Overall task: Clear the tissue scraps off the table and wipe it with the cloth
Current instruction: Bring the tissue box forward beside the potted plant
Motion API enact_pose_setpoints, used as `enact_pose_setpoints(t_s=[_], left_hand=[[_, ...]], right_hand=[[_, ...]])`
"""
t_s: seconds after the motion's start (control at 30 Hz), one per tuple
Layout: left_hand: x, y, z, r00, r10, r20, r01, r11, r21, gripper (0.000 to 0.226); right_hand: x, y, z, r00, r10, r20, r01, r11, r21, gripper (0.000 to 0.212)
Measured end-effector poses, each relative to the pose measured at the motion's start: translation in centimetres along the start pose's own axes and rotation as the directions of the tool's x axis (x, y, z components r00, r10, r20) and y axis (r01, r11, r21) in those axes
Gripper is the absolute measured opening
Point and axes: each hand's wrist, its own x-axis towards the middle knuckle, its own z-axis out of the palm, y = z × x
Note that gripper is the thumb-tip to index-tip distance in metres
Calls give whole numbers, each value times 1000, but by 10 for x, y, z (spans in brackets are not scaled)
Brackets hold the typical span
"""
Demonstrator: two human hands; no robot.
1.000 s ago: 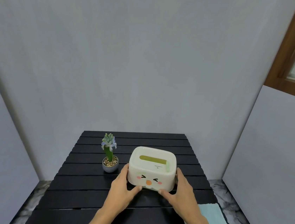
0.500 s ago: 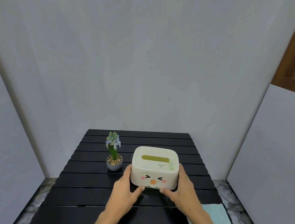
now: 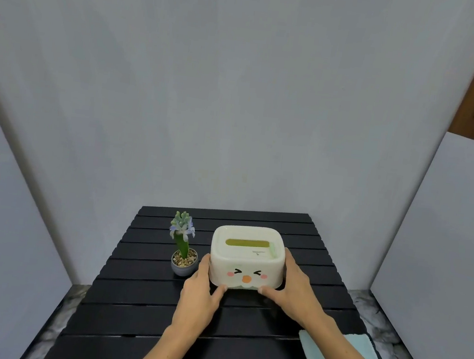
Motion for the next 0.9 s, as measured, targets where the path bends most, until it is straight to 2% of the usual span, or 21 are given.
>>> enact_pose_setpoints(t_s=[0.17, 0.37, 0.9], left_hand=[[10, -2, 4, 1000, -8, -13, 8, 1000, 19, 78], [15, -5, 8, 999, -11, -39, 12, 1000, 25, 75], [17, -5, 8, 999, -13, -52, 15, 999, 33, 72]], right_hand=[[11, 2, 2, 1000, 8, -4, -8, 1000, -10, 104], [17, 2, 6, 999, -29, -17, 29, 1000, -8, 95], [24, 0, 10, 999, -39, -19, 39, 999, -21, 92]])
